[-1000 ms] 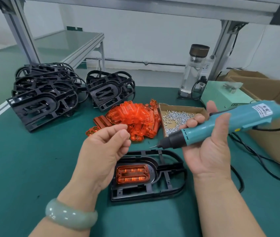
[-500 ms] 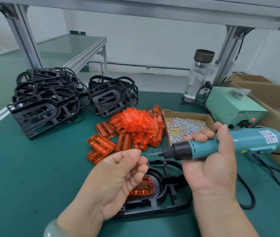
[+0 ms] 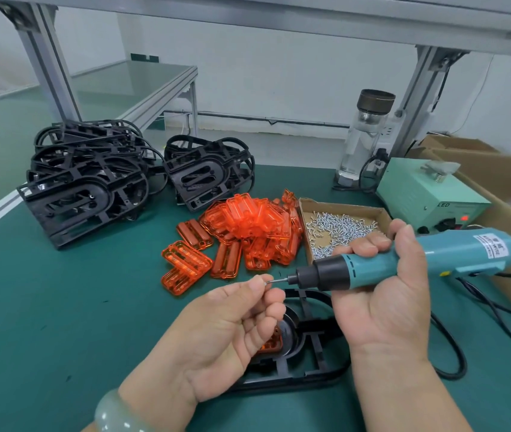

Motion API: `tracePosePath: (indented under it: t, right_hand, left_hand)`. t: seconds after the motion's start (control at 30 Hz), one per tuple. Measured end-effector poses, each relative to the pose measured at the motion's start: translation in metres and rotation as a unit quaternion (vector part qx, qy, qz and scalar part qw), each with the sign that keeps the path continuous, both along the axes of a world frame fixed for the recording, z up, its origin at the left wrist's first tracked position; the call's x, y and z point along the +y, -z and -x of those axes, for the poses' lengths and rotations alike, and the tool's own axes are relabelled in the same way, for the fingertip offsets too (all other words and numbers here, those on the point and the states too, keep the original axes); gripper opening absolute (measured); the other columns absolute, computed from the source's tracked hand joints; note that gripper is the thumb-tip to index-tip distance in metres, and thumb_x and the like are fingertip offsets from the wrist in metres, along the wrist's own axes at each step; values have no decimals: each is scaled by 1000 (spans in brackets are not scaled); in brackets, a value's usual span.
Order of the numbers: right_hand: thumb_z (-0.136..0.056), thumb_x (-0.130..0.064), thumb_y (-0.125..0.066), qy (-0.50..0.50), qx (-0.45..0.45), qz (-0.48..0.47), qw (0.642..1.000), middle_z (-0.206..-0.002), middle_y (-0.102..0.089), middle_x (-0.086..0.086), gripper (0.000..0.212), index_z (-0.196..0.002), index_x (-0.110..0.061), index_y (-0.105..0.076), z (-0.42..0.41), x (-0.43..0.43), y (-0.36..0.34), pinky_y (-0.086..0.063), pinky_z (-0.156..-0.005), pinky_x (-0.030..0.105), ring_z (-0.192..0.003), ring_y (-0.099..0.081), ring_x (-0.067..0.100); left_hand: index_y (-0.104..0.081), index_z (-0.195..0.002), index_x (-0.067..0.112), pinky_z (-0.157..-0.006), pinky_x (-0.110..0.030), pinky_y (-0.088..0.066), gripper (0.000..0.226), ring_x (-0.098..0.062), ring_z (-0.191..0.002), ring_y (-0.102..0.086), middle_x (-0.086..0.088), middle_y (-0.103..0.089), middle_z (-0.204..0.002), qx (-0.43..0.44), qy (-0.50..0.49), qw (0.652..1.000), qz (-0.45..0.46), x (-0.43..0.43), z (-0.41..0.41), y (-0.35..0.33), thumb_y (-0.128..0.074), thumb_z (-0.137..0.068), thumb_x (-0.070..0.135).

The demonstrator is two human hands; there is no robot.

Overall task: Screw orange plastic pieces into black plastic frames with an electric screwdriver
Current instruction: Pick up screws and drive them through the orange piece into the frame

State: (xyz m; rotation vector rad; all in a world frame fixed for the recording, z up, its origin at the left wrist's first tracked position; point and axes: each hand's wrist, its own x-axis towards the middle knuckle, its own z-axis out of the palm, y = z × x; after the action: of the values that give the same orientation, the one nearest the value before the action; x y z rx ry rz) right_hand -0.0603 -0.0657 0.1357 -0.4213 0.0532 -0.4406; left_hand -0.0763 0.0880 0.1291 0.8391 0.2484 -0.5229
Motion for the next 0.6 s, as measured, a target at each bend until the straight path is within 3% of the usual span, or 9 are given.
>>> tracePosePath:
  t: [0.2,0.5,0.6]
  right_hand:
    - [-86,-26,-60,1,-15,28,999,-65,-49,-12,5,-88,-26,-56,1,2,0,-49,-64,23,-53,-50,3]
    - [-84,-26,-60,10,-32,46,998,-66,-49,-11,7,-90,-26,-56,3,2,-2,-49,-65,23,-55,-50,3]
    - [-84,-26,-60,14,-41,53,998,-67,-49,-11,10,-92,-26,-55,3,1,-3,-49,-65,23,-55,-50,4]
  left_hand:
    - [-75,-62,9,-44,-18,-52,12,-12,-52,-63,-10,-66,-67,-4,-14,1000,-7,-2,0,2,-66,-65,17]
    - [-65,-84,6,-44,-17,-50,27,-10,-52,-63,-8,-68,-66,-74,-58,993,-76,-9,3,4,-66,-64,24]
    - [-64,-83,5,-44,-17,-50,20,-9,-53,-63,-7,-69,-66,-101,-73,986,-107,-13,3,6,-64,-73,22]
